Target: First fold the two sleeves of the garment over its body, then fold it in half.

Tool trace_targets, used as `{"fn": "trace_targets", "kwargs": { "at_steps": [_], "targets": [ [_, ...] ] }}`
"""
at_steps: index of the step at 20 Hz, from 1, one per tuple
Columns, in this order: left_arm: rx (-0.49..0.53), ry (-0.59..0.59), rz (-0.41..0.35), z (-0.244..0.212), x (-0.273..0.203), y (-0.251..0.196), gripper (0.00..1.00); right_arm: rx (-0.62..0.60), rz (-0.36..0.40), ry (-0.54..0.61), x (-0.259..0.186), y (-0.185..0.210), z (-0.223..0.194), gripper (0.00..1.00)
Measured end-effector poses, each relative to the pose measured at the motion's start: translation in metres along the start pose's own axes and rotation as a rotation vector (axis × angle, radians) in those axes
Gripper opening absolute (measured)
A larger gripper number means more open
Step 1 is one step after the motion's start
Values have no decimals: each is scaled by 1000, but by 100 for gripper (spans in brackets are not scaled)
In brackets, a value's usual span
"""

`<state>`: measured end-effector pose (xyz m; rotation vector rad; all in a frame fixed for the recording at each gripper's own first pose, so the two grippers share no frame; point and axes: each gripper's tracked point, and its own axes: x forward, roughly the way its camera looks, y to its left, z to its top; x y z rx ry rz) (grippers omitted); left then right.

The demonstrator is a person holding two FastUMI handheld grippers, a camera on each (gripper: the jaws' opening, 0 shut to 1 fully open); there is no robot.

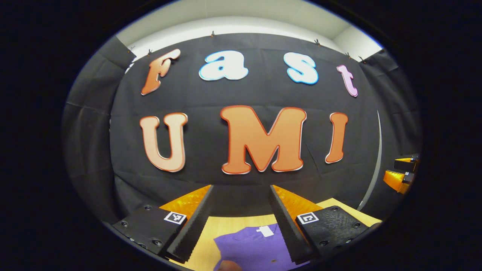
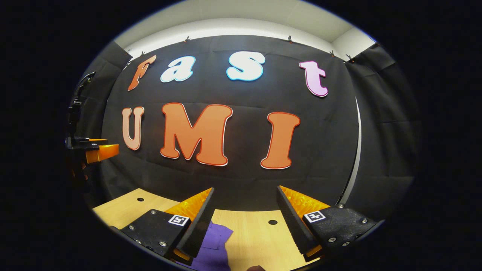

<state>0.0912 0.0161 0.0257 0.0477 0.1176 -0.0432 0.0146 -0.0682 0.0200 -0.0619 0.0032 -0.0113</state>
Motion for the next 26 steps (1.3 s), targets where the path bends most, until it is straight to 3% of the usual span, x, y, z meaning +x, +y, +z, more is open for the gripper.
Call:
{"fn": "trace_targets", "kwargs": {
  "at_steps": [5,10,15,21,26],
  "targets": [
    [24,-117,19,3,-72,39,90,7,4,57,-29,33,-31,95],
    [45,-150,14,-38,-126,54,90,13,-24,184,-64,43,-87,95],
    [85,2,15,-112,-146,66,90,43,-32,341,-93,48,-149,95],
    [98,293,-28,-225,-159,61,89,81,-18,599,-123,56,-255,96],
    [90,511,-33,-302,-172,59,90,117,-36,769,-154,47,-315,96]
  ]
}}
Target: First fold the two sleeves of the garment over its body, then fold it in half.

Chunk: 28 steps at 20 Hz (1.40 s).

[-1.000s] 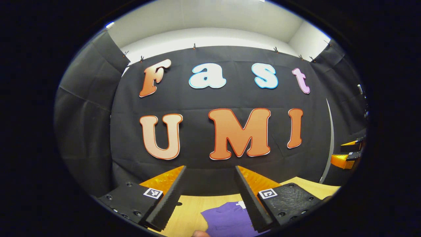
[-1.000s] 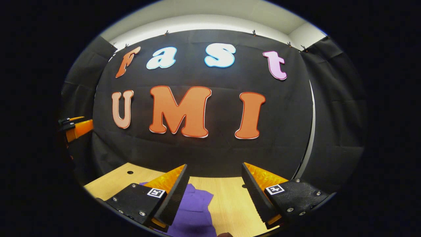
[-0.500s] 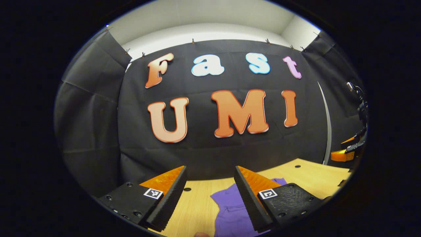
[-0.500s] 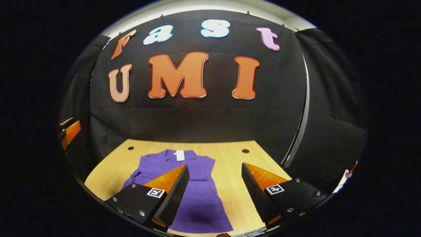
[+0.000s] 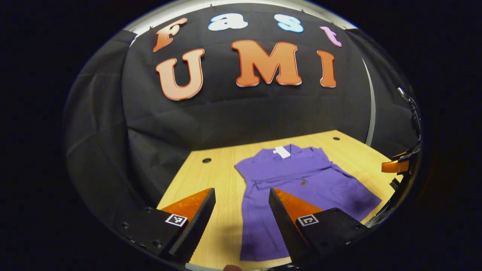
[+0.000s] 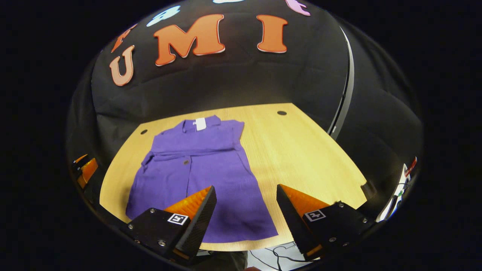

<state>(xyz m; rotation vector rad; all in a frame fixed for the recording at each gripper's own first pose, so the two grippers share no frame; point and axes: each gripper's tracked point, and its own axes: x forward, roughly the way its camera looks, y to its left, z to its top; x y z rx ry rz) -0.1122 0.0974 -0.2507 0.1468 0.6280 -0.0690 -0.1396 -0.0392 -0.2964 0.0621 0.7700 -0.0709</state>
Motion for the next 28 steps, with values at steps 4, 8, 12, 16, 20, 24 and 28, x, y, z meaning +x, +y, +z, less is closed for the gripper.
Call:
{"fn": "trace_targets", "kwargs": {
  "at_steps": [4,8,12,16,20,24,28],
  "targets": [
    [-6,148,-9,-55,13,-8,90,-47,-12,104,13,-10,-37,96],
    [-8,292,-30,-101,15,-23,91,-59,0,212,25,-14,-69,97],
    [-45,466,-41,-148,14,-33,92,-75,8,315,37,-21,-97,97],
    [-77,617,-45,-184,9,-34,92,-68,32,405,44,-22,-116,97],
    [-128,731,-47,-202,4,-37,92,-107,45,463,50,-21,-122,97],
    [-135,801,-35,-213,7,-41,93,-115,54,519,52,-19,-130,96],
    [-166,869,-29,-215,9,-37,93,-131,59,563,50,-16,-133,88]
  ]
}}
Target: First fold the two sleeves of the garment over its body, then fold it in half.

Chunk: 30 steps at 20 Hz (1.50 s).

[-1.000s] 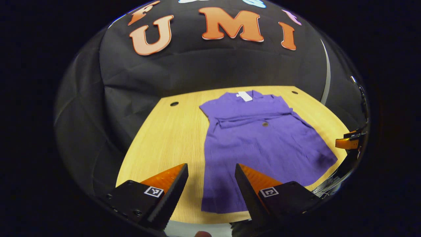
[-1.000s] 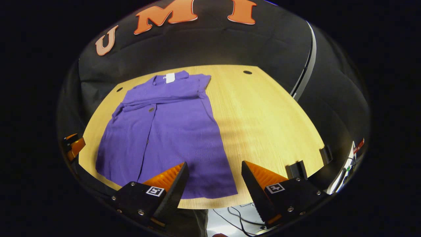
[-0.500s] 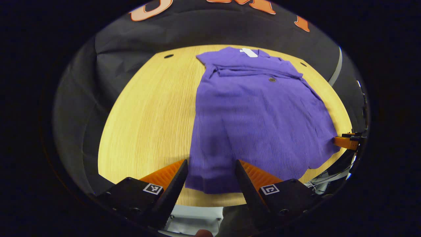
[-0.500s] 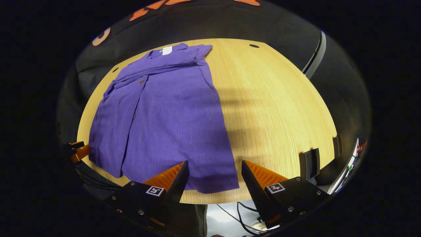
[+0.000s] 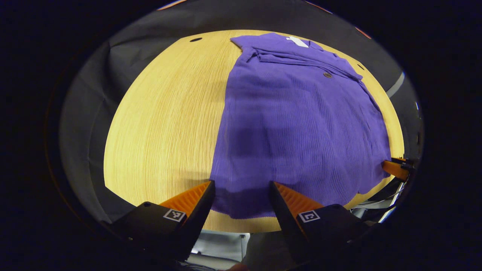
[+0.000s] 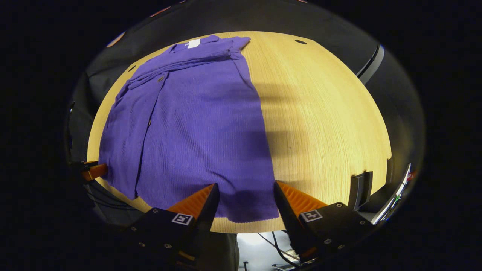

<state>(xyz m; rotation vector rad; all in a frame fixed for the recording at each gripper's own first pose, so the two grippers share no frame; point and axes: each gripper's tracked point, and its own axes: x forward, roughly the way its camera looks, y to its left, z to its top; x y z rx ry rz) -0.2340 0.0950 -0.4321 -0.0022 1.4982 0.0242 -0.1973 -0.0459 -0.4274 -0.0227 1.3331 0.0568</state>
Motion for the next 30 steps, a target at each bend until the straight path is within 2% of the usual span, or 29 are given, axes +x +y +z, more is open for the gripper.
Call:
{"fn": "trace_targets", "kwargs": {
  "at_steps": [1,2,3,4,5,6,7,8,10,11,13,15,16,17,18,22,30],
  "targets": [
    [-15,15,10,0,-1,6,92,-17,10,10,-1,3,0,75],
    [-36,22,14,0,3,10,92,-25,13,19,0,5,-2,76],
    [-48,41,7,0,2,11,85,-26,16,25,0,8,-1,71],
    [-40,50,2,0,2,9,82,-24,21,27,0,9,1,61],
    [-33,75,6,-3,1,11,80,-11,31,37,0,11,-1,56],
    [-35,88,6,-1,3,10,76,8,44,44,0,13,0,42],
    [-43,104,8,1,4,9,71,35,52,50,0,12,0,36],
    [-51,110,4,5,5,5,63,67,69,53,0,14,2,25],
    [-48,117,-22,14,10,-2,41,102,89,58,0,17,4,12],
    [-40,115,-29,20,13,-3,21,97,94,60,0,17,4,10],
    [-26,123,-49,31,18,-4,11,92,98,60,0,18,5,8],
    [-59,138,-86,45,21,-7,6,97,108,61,-2,19,7,5],
    [-81,139,-93,53,22,-9,5,96,114,58,-5,20,9,4],
    [-82,136,-105,36,19,-21,2,95,121,52,-9,21,12,4],
    [-73,121,-106,53,12,-8,2,96,128,44,-13,21,15,4],
    [-60,70,-159,70,-17,-25,2,107,158,-8,-36,20,37,3],
    [2,-77,-210,142,-63,-41,2,47,225,-162,-84,35,122,3]
  ]
}}
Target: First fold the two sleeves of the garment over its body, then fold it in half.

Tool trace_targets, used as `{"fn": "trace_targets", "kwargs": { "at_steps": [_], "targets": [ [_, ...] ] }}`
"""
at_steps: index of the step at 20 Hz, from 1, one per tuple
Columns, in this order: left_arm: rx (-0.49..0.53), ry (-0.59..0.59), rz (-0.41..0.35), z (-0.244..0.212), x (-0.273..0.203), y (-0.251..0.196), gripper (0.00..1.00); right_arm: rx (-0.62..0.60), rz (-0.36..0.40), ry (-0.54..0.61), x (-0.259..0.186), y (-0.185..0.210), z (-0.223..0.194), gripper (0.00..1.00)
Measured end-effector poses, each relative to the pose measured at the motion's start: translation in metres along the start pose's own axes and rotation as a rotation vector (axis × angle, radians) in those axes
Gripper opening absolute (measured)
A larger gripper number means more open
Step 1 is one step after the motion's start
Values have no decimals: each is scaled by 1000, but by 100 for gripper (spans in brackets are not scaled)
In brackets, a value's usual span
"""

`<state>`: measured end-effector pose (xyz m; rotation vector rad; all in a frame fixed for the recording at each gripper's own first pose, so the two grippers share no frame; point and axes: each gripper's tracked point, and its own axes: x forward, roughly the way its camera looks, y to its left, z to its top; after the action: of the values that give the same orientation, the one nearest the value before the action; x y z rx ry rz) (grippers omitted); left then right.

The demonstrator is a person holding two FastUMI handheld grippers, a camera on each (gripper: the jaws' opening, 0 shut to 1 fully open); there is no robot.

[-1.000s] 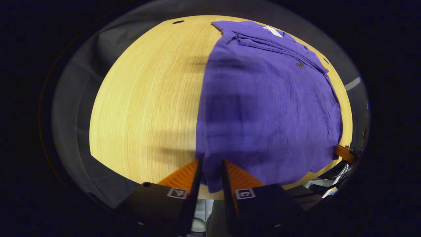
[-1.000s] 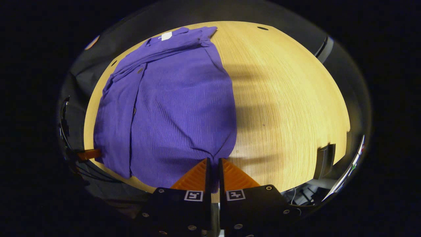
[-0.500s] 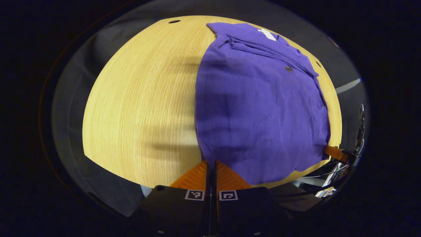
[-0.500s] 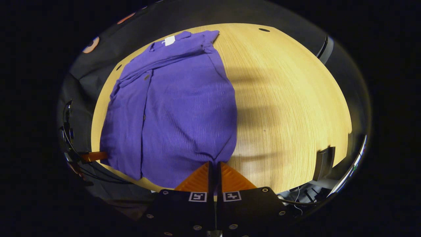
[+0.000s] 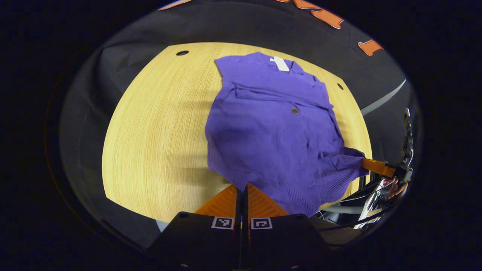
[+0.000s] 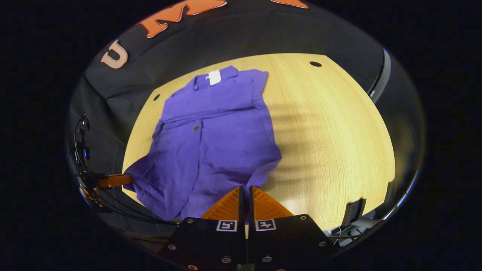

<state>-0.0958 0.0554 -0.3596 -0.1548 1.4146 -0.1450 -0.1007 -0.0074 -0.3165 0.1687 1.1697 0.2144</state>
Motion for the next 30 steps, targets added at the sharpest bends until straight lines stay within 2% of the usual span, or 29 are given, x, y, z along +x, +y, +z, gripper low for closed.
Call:
{"fn": "trace_targets", "kwargs": {
  "at_steps": [9,15,21,27,30],
  "targets": [
    [50,-107,-8,105,-18,-16,2,-109,19,-110,-2,11,109,3],
    [102,-145,22,184,-20,-19,2,-213,5,-150,9,13,186,3],
    [129,-195,78,259,-16,-18,2,-266,8,-179,33,14,249,3],
    [136,-169,123,323,16,-12,2,-247,17,-161,80,11,310,3],
    [227,-94,145,349,44,-9,2,-286,2,-99,110,7,327,3]
  ]
}}
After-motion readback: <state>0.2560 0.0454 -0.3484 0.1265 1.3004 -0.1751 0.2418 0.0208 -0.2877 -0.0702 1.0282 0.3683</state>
